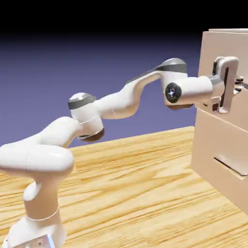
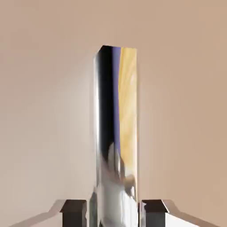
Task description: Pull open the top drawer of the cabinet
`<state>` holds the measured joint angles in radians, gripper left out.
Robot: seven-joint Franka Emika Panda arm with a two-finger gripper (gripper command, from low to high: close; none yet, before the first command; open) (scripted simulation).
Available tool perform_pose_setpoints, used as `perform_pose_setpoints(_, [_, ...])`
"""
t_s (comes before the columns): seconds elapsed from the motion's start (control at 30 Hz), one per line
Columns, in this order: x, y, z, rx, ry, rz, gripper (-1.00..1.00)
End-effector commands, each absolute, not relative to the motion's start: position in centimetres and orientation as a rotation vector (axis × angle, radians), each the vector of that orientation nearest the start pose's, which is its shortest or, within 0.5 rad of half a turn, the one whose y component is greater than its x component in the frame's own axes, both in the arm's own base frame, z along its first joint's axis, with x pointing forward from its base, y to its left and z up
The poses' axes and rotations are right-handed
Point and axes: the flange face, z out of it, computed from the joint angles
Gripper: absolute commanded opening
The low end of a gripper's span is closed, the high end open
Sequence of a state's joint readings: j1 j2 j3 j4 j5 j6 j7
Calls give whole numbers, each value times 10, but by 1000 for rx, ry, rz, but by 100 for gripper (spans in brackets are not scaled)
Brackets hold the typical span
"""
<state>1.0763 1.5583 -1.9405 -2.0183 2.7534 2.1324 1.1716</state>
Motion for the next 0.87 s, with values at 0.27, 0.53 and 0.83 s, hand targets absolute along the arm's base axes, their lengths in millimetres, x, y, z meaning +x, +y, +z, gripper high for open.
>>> perform_pose_setpoints(0.27, [499, -91, 537, -615, 1482, -613, -100])
perform_pose_setpoints(0.53, [400, -92, 537, -615, 1482, -613, -100])
perform_pose_setpoints(0.83, [301, -91, 538, -615, 1482, -617, 100])
